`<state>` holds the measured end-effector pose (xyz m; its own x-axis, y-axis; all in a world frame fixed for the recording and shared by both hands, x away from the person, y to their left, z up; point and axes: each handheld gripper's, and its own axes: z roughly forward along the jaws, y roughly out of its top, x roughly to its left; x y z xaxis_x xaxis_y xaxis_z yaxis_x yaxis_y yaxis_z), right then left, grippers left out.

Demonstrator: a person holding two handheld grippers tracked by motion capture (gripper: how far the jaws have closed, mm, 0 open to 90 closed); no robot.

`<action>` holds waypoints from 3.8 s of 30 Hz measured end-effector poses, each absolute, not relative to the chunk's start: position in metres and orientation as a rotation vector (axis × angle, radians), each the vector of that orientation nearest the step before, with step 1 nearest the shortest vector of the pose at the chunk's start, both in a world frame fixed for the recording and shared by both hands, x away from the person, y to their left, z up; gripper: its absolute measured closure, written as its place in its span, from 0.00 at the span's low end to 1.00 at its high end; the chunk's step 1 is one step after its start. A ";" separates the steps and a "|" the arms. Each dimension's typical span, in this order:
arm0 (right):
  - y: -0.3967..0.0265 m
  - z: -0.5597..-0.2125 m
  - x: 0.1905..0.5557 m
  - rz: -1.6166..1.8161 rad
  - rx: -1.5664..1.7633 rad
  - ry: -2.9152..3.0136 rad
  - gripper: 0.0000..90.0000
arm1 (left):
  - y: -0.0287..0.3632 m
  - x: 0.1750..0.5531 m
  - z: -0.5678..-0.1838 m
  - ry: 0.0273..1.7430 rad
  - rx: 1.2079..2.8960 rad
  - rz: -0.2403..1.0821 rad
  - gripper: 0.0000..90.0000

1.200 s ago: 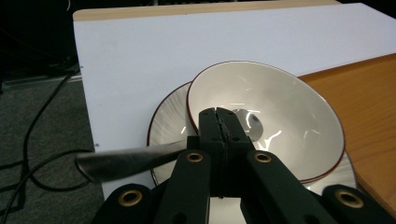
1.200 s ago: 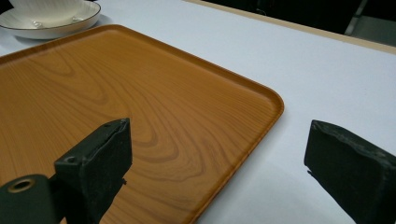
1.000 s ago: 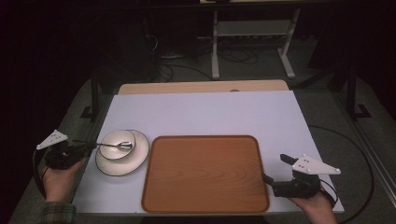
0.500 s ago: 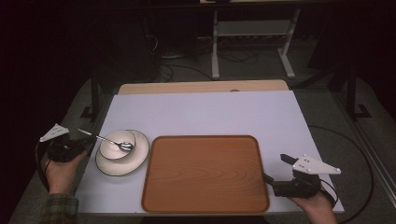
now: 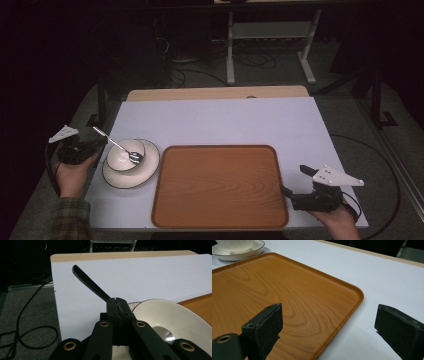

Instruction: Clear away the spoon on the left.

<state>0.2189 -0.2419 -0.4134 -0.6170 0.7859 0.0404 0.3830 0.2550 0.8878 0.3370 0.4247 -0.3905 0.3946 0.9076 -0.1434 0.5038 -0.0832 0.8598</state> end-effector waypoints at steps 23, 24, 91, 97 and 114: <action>-0.242 -0.414 0.219 1.317 1.063 2.124 0.08 | 0.414 0.348 -0.388 1.266 1.675 0.503 0.77; -0.242 -0.414 0.219 1.317 1.063 2.124 0.08 | 0.414 0.348 -0.388 1.266 1.675 0.503 0.74; -0.243 -0.414 0.219 1.302 1.050 2.134 0.08 | 0.407 0.341 -0.377 1.120 1.613 0.427 0.99; -0.243 -0.414 0.219 1.303 1.050 2.133 0.08 | 0.404 0.338 -0.369 1.088 1.615 0.441 0.99; -0.244 -0.413 0.219 1.309 1.052 2.127 0.08 | 0.390 0.328 -0.344 0.997 1.614 0.450 0.99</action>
<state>0.2189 -0.2441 -0.4134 -0.6206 0.7835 0.0293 0.3793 0.2673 0.8858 0.3283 0.3905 -0.3435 0.5687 0.7944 -0.2134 0.3660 -0.0120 0.9305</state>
